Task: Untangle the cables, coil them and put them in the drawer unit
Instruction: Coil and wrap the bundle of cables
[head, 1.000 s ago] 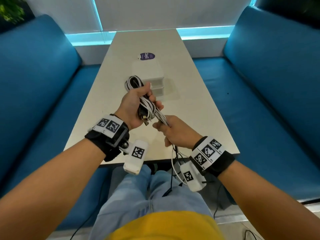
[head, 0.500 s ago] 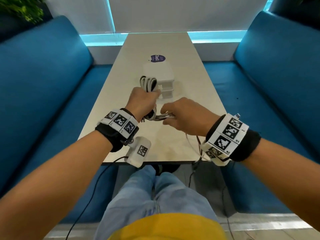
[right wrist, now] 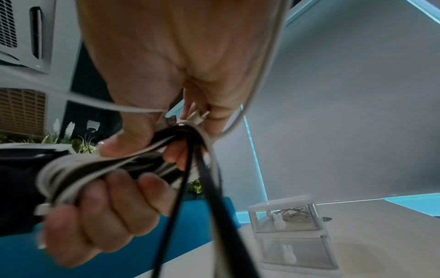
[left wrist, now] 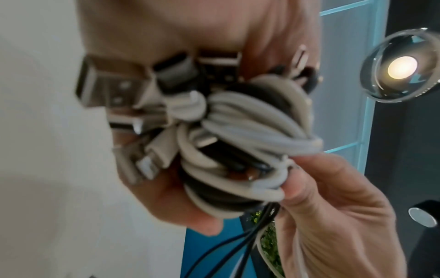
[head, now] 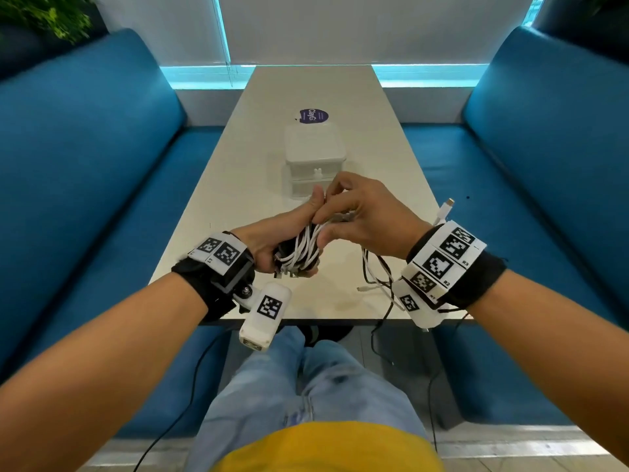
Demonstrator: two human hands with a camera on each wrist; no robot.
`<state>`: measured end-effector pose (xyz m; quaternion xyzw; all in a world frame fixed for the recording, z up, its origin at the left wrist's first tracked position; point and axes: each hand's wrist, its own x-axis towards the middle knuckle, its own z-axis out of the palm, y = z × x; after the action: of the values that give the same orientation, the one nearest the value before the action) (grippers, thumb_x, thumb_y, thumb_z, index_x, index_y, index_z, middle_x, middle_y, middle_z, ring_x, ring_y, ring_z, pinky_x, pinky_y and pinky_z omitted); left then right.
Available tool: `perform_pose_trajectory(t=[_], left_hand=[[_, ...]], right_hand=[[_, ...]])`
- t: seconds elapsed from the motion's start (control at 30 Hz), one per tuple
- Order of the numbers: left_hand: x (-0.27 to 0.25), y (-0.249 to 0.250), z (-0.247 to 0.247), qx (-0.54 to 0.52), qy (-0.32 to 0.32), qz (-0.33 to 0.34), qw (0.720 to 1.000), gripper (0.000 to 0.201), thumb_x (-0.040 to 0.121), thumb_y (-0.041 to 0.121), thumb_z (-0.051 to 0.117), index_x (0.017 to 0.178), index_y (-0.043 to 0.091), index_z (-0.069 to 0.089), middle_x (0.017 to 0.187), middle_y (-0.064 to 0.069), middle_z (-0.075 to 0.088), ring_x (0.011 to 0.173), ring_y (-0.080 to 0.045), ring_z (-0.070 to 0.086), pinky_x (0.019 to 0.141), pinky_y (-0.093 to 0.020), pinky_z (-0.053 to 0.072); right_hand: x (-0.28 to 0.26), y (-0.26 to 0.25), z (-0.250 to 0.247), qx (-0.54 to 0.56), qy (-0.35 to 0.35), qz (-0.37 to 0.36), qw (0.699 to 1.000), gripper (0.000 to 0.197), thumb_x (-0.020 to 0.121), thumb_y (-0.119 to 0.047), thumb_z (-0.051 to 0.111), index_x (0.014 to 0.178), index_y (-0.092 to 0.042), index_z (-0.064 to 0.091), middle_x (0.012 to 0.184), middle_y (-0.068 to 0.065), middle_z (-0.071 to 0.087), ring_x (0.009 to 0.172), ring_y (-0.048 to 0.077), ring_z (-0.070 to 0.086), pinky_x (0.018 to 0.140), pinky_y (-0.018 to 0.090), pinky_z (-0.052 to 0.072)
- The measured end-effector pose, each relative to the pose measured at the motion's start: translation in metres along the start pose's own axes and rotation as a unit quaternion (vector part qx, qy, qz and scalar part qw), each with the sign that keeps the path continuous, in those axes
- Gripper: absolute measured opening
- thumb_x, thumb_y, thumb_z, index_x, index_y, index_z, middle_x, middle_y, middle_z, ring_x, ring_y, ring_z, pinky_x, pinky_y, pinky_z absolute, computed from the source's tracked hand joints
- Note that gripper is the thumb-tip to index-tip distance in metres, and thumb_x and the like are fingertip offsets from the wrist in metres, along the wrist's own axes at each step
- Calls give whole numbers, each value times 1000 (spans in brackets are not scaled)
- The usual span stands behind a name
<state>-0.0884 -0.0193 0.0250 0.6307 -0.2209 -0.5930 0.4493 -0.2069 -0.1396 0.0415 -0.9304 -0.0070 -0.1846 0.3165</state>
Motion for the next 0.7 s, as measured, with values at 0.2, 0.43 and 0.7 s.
perform_pose_trajectory(t=[0.2, 0.43, 0.7], left_hand=[[3, -9, -7, -32, -90, 3, 995, 61, 45, 63, 84, 71, 13, 61, 69, -5, 57, 61, -17, 59, 55, -29, 53], [-7, -7, 1, 86, -75, 8, 993, 31, 66, 2, 69, 94, 8, 57, 73, -8, 63, 60, -16, 65, 49, -24, 52], [-13, -21, -16, 104, -1, -4, 995, 8, 85, 0, 61, 82, 6, 58, 61, -9, 55, 51, -20, 54, 49, -24, 45]], right_hand=[[2, 9, 2, 9, 28, 25, 999, 22, 67, -23, 85, 85, -16, 74, 85, -3, 60, 77, 13, 58, 73, 34, 52], [6, 12, 1, -33, 0, 37, 999, 45, 57, -28, 89, 83, -17, 54, 91, -1, 49, 73, 5, 43, 64, 21, 45], [0, 25, -31, -147, -196, 142, 959, 54, 75, -18, 80, 115, -30, 46, 105, -6, 56, 79, 8, 57, 71, 24, 48]])
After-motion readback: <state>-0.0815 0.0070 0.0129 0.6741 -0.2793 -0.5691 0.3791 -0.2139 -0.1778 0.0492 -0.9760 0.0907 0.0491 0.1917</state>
